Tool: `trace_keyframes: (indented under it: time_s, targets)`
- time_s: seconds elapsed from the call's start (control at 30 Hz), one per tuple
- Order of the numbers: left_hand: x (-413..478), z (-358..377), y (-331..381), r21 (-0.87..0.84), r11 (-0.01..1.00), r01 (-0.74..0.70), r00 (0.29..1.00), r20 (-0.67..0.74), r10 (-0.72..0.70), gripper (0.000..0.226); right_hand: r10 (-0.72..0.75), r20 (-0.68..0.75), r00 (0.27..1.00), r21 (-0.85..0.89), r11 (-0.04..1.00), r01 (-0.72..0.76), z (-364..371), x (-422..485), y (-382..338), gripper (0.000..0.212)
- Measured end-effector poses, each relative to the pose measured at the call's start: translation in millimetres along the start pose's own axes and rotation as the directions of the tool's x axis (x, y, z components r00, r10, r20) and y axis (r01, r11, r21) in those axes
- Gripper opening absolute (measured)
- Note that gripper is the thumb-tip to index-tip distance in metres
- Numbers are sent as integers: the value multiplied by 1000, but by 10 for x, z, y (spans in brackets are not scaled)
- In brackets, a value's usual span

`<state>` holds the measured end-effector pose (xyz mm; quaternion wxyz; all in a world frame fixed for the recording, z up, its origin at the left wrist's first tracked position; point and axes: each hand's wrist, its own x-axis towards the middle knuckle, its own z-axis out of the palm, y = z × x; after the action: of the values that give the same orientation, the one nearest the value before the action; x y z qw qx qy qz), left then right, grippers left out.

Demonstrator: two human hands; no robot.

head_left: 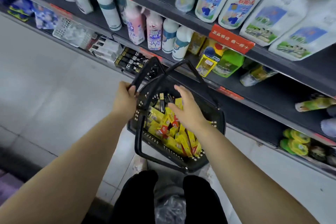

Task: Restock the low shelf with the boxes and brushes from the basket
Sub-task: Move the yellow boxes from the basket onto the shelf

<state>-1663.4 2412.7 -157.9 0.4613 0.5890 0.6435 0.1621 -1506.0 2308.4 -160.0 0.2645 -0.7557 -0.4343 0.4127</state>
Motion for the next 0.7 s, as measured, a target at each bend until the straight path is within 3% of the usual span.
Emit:
trace_keyframes:
  time_s: [0.23,0.3,0.37,0.43,0.47,0.57,0.7]
  targets:
    - [575,218,-933,-53,987,150,987,-55,-153,14,122,22,992,-124,985,-119,251,300,996,50]
    - [613,362,-1229,44,992,120,992,-48,-118,25,147,30,989,-155,978,-141,356,414,1310,49]
    - [633,558,-1514,311,950,1,995,-92,29,36,170,40,985,-168,973,-161,455,509,1638,47]
    - [582,840,-1672,615,753,-236,942,-46,333,45,172,33,984,-190,968,-163,540,587,1952,46]
    - [548,1008,-1687,663,645,-381,883,54,466,49,165,28,986,-203,967,-156,580,626,2097,45]
    - [480,1494,-1734,503,438,-745,642,365,674,44,150,44,988,-223,965,-137,718,765,2511,42]
    - [661,1906,-2057,326,445,-834,551,535,641,32,91,164,982,-339,940,-31,952,1038,3136,44]
